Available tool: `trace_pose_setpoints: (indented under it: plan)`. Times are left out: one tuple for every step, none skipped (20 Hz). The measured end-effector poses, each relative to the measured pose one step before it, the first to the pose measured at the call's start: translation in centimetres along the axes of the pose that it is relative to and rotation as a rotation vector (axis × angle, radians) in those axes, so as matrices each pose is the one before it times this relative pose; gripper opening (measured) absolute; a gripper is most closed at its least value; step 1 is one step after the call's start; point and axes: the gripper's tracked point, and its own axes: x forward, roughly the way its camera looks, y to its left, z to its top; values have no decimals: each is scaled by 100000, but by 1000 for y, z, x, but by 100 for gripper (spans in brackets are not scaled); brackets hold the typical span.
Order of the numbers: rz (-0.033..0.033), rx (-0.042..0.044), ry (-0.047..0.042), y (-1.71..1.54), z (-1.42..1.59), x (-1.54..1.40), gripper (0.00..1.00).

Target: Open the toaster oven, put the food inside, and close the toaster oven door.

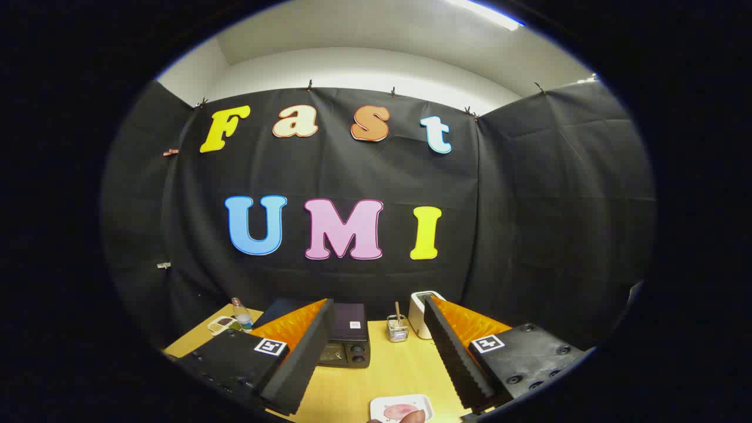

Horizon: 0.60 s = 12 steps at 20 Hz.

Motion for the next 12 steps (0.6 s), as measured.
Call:
trace_pose_setpoints:
  plan:
    - [397,-2010,-1106,117,229,62,98]
    - [-134,-1360,-994,71,307,102,98]
    - [479,87,-445,166,128,130,98]
    - [94,1143,-485,288,217,175,98]
    - [482,1523,-447,310,263,258,98]
    - [383,608,-91,270,139,122,98]
    - [366,-25,89,196,-8,68,98]
    - [692,-415,317,251,-100,80,98]
    - [588,-638,577,218,-263,56,98]
    - [373,-329,363,51,-129,3,98]
    - [-47,-115,268,26,-105,1,98]
    - [19,244,317,0,-86,-82,98]
